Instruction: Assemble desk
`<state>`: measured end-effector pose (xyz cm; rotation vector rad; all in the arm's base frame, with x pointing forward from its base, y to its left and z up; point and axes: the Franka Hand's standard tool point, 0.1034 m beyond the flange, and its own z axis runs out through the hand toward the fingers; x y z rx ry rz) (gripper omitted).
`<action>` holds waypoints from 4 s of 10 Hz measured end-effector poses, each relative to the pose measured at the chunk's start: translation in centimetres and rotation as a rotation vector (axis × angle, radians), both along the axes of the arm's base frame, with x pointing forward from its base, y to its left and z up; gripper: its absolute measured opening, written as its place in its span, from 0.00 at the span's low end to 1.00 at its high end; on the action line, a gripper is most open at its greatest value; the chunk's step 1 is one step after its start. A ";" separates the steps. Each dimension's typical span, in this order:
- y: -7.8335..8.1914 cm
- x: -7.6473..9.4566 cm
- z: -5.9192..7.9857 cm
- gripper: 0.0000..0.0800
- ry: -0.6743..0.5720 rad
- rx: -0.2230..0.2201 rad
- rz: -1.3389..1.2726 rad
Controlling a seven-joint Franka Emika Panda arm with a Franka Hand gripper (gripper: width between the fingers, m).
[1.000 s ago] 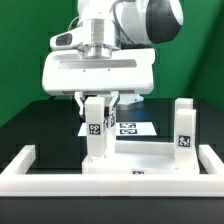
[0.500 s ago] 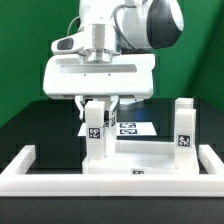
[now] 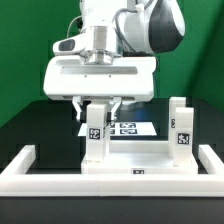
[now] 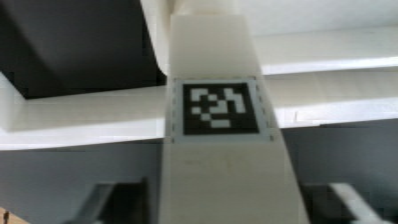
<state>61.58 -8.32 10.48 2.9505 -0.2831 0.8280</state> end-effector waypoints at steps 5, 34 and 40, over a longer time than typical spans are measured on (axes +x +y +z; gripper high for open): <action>0.0 0.0 0.0 0.81 0.000 0.000 0.000; 3.3 1.2 0.5 0.39 0.464 0.712 -1.423; 3.1 0.6 0.2 0.81 0.497 0.523 -0.732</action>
Offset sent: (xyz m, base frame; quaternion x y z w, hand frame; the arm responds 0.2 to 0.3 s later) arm 0.0000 0.0000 0.0000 0.0000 0.0000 0.0000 1.0000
